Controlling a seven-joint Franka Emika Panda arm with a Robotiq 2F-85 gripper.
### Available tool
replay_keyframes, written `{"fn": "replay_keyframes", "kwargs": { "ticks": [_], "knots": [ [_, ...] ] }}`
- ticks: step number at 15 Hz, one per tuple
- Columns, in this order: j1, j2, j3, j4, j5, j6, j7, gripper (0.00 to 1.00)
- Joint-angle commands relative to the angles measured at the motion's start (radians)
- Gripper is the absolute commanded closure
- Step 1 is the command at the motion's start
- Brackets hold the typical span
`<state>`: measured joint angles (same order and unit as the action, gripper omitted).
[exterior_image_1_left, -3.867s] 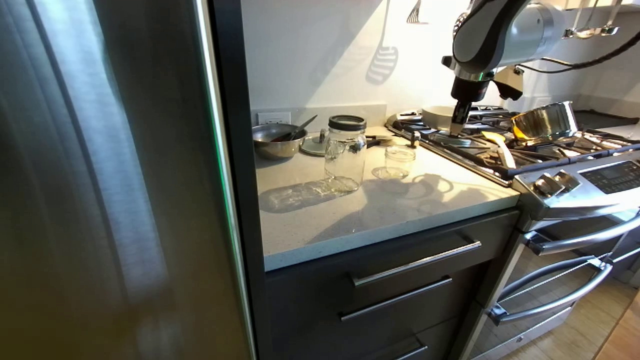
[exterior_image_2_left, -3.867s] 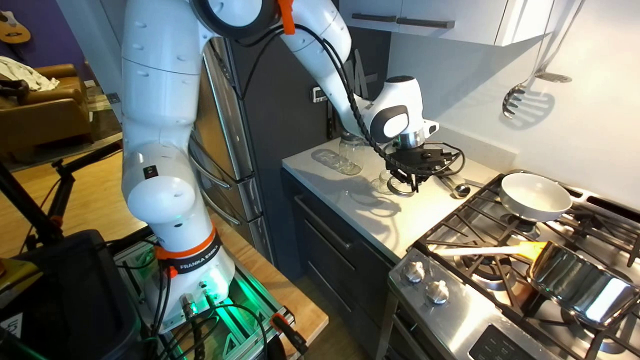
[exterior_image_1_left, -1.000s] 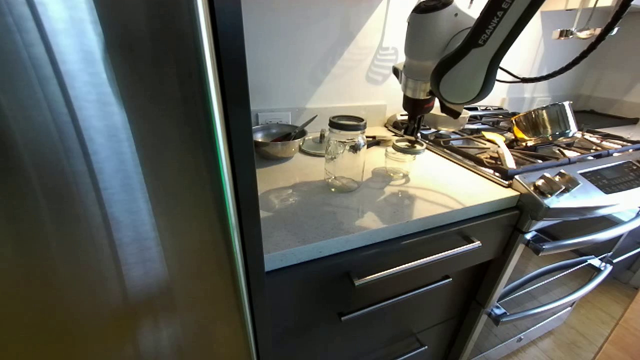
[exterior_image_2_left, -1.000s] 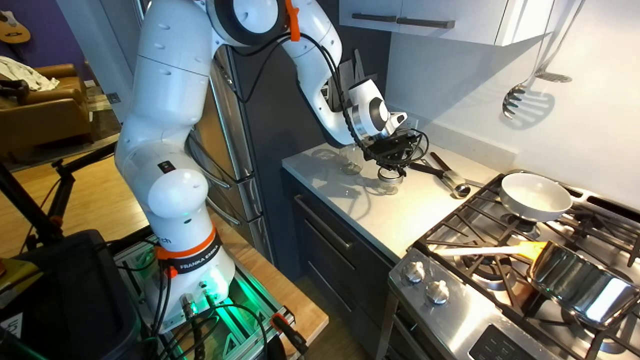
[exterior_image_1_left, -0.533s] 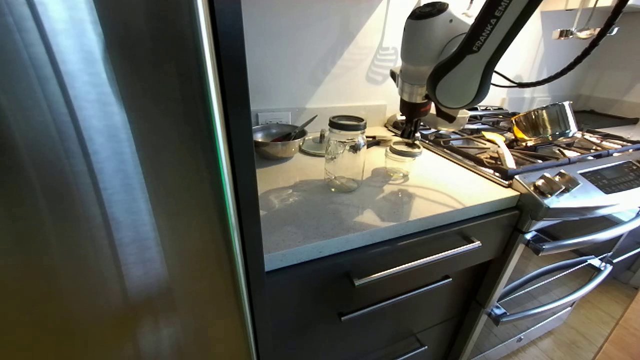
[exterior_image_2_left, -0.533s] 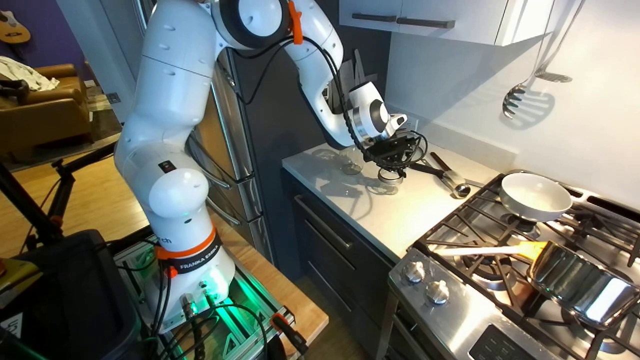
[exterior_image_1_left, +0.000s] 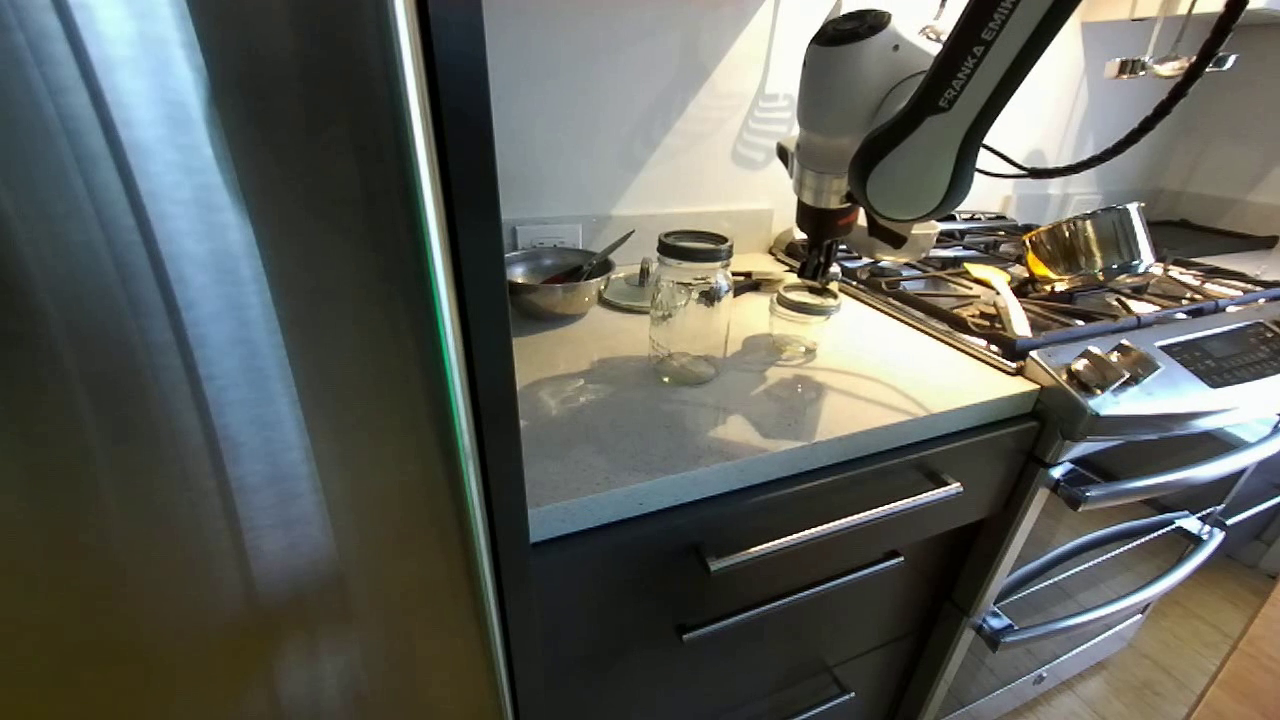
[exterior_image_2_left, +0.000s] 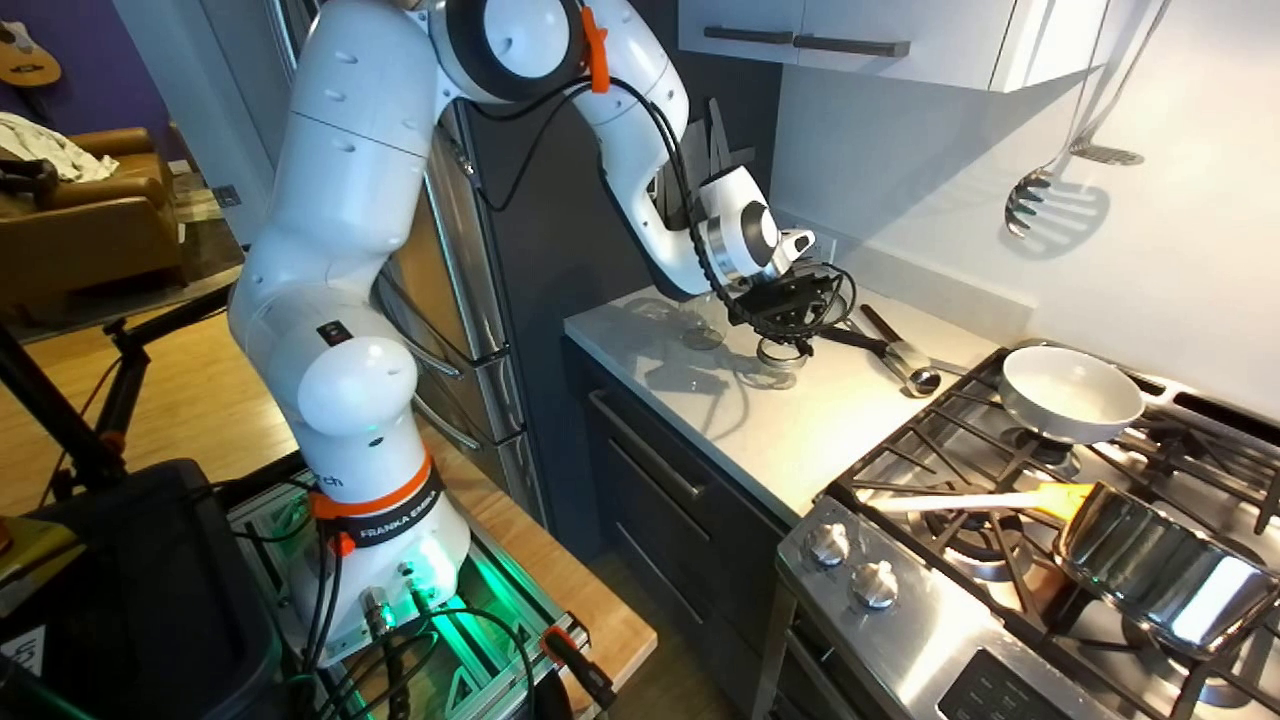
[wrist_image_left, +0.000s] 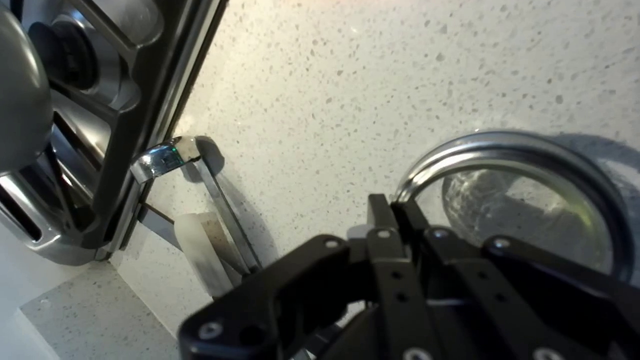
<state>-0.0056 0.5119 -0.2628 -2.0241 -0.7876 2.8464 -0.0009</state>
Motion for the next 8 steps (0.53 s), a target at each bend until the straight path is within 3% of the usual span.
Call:
{"fn": "replay_keyframes", "kwargs": {
  "ticks": [1, 8],
  "knots": [
    [0.011, 0.028, -0.013, 0.020, -0.016, 0.015, 0.023, 0.98],
    [0.020, 0.030, -0.011, 0.022, -0.015, 0.012, 0.021, 0.98]
  ]
}}
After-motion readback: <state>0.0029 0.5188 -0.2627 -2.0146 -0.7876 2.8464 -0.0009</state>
